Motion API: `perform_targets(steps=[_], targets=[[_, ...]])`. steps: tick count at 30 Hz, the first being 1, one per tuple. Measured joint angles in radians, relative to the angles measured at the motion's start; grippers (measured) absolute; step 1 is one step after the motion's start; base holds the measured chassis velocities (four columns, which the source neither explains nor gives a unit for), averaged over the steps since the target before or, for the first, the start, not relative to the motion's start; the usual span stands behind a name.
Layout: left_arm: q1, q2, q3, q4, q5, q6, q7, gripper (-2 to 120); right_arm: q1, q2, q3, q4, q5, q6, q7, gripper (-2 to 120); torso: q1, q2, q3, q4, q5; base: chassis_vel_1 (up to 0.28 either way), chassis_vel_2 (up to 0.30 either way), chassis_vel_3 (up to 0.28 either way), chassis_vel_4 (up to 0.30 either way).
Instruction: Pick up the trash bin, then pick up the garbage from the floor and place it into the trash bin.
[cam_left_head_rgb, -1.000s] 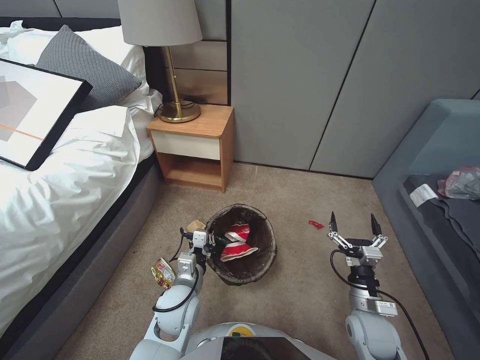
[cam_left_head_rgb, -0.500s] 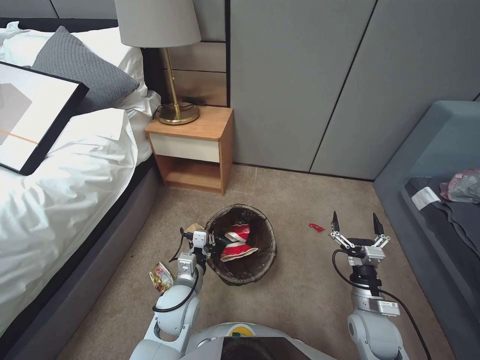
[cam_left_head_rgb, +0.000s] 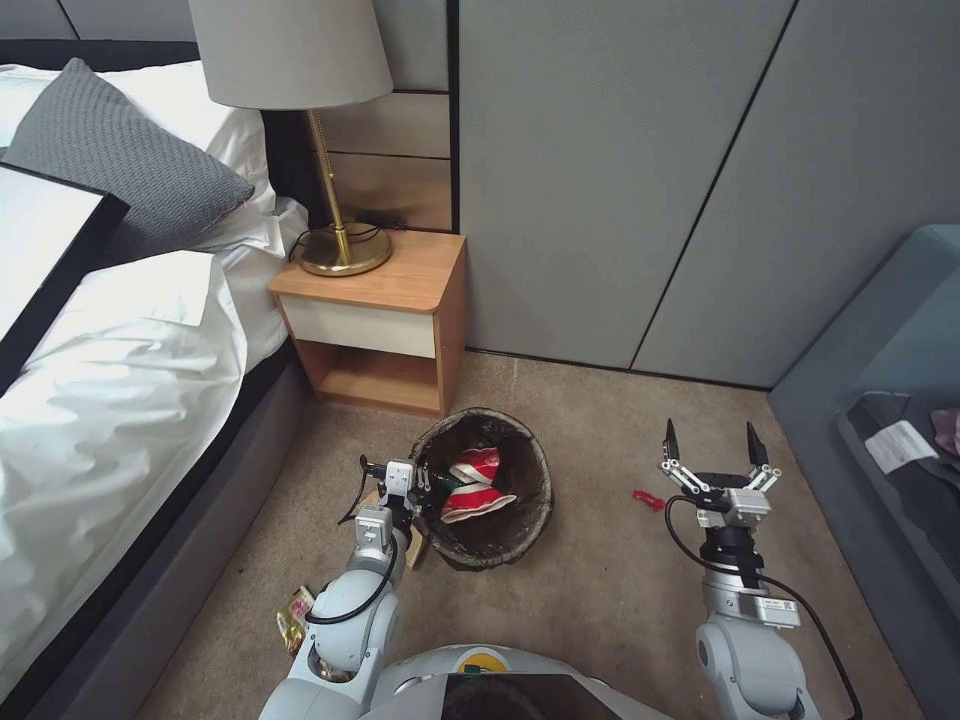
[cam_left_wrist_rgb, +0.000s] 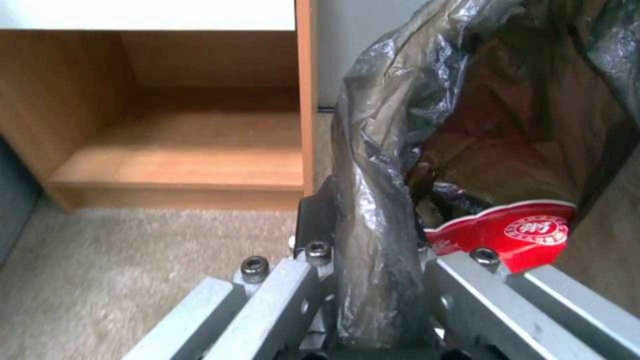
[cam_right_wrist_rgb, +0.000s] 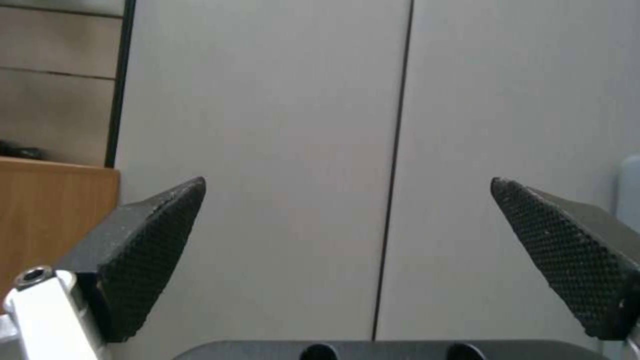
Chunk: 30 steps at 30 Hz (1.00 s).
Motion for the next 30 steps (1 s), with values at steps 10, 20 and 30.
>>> perform_targets(steps=[10, 20, 30], targets=[[0.0, 0.0, 0.0, 0.0, 0.0, 0.0, 0.0, 0, 0.032, -0.008, 0.015, -0.032, -0.091, 0.075, 0.032, 100, 0.0, 0.0, 0.0, 0.0002, 0.0001, -0.048, 0.069, 0.063, -0.057], [0.0, 0.0, 0.0, 0.0, 0.0, 0.0, 0.0, 0, 0.031, -0.019, 0.038, -0.02, -0.081, -0.006, -0.007, 100, 0.0, 0.0, 0.0, 0.0002, 0.0001, 0.0, 0.0, 0.0, 0.0], [0.0, 0.0, 0.0, 0.0, 0.0, 0.0, 0.0, 0, 0.028, -0.04, 0.054, -0.01, -0.06, -0.109, -0.06, 100, 0.0, 0.0, 0.0, 0.0002, 0.0, 0.0, 0.0, 0.0, 0.0]])
